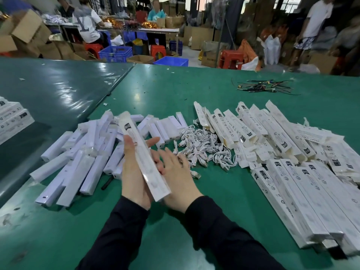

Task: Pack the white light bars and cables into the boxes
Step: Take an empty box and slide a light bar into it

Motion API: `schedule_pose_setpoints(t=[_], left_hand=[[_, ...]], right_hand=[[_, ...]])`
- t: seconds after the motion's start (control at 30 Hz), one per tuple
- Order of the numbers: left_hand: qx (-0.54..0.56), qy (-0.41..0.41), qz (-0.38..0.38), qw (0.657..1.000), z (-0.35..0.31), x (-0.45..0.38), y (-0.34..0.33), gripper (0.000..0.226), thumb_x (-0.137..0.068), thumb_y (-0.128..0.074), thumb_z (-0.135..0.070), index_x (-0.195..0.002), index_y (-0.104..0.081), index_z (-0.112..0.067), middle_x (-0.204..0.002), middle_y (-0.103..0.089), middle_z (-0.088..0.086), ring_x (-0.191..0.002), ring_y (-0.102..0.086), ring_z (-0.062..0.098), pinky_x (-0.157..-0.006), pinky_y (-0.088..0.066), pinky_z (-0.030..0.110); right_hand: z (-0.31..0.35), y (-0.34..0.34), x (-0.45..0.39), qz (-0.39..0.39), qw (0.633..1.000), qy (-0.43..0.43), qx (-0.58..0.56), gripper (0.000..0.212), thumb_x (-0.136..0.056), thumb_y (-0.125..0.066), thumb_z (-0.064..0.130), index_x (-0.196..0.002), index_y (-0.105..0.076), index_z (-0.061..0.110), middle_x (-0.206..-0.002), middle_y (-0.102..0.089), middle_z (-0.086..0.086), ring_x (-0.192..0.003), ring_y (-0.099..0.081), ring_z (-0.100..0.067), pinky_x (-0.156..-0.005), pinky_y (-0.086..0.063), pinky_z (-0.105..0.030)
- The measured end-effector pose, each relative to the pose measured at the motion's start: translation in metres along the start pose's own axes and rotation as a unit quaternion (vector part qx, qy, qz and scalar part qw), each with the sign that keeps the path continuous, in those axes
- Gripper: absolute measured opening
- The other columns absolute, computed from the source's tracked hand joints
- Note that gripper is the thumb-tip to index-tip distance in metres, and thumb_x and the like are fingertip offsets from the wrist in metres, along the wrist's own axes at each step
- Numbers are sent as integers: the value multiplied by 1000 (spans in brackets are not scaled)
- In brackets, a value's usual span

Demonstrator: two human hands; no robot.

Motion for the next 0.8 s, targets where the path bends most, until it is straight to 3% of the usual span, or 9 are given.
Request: schedule_pose_setpoints(t=[0.07, 0.13, 0.2, 0.33, 0.4, 0.53, 0.6, 0.7, 0.8], left_hand=[[-17, 9, 25, 1000, 3, 1, -4, 70, -76, -42, -72, -98, -70, -12, -55, -46, -3, -40, -44, 7, -39, -40, 18], [-28, 7, 46, 999, 3, 2, -7, 71, -79, -39, -71, -101, -71, -11, -56, -48, 0, -41, -47, 9, -42, -44, 20], [-36, 15, 69, 997, 5, 1, -8, 73, -83, -35, -69, -116, -64, -11, -56, -51, 1, -38, -47, 11, -41, -45, 22], [-68, 48, 106, 991, 12, 1, -11, 62, -92, -31, -62, -120, -60, -14, -56, -50, 6, -32, -41, 13, -35, -38, 19], [-97, 70, 134, 984, 19, 2, -14, 64, -90, -34, -62, -122, -61, -14, -58, -52, 9, -31, -41, 14, -34, -38, 19], [-171, 129, 185, 959, 34, 6, -17, 62, -86, -43, -65, -111, -69, -15, -65, -56, 9, -32, -45, 16, -35, -41, 21], [-204, 172, 217, 939, 43, 11, -20, 60, -81, -53, -67, -103, -73, -15, -70, -58, 8, -35, -48, 16, -37, -43, 22], [-246, 218, 264, 907, 56, 20, -22, 57, -79, -58, -65, -104, -73, -15, -74, -62, 9, -37, -50, 17, -39, -45, 23], [-266, 232, 296, 888, 65, 26, -25, 54, -83, -59, -61, -111, -70, -16, -75, -63, 13, -37, -51, 17, -39, -46, 23]], right_hand=[[4, -13, -11, 28, 999, -30, -34, 49, -97, -49, 35, -143, -37, 25, -145, -42, -5, -142, -27, -23, -120, 2, -51], [-2, -3, -14, -34, 988, -58, -139, 22, -99, -44, 27, -117, -56, 22, -105, -60, 1, -109, -52, -15, -115, -19, -45], [-10, 18, -7, -115, 984, -52, -123, 16, -95, -48, 25, -83, -59, 24, -74, -54, 8, -70, -49, -10, -91, -41, -41], [-54, 51, 19, -222, 930, -108, -272, 6, -83, -73, 25, -80, -73, 29, -85, -69, 12, -77, -62, -1, -81, -51, -26], [-77, 63, 34, -268, 894, -137, -331, 21, -78, -78, 29, -67, -61, 33, -74, -64, 19, -74, -60, 1, -72, -47, -13], [-110, 87, 68, -335, 829, -165, -416, 31, -82, -72, 31, -65, -46, 26, -62, -54, 12, -55, -49, -2, -56, -44, -13], [-125, 104, 85, -393, 753, -168, -501, 25, -84, -70, 19, -76, -48, 26, -74, -65, 8, -64, -64, -7, -61, -53, -18], [-150, 122, 103, -452, 591, -177, -645, 28, -82, -70, 14, -104, -54, 19, -93, -71, -2, -72, -69, -12, -68, -56, -23], [-159, 123, 104, -428, 513, -184, -721, 16, -90, -64, 16, -105, -64, 11, -86, -69, 1, -72, -63, -7, -71, -54, -21]])
Point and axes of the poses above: each hand's wrist, its own x-axis away from the middle knuckle, its own y-axis out of the back of the hand, z = x × y, the point moved 8 cm from there along -x, towards the middle knuckle
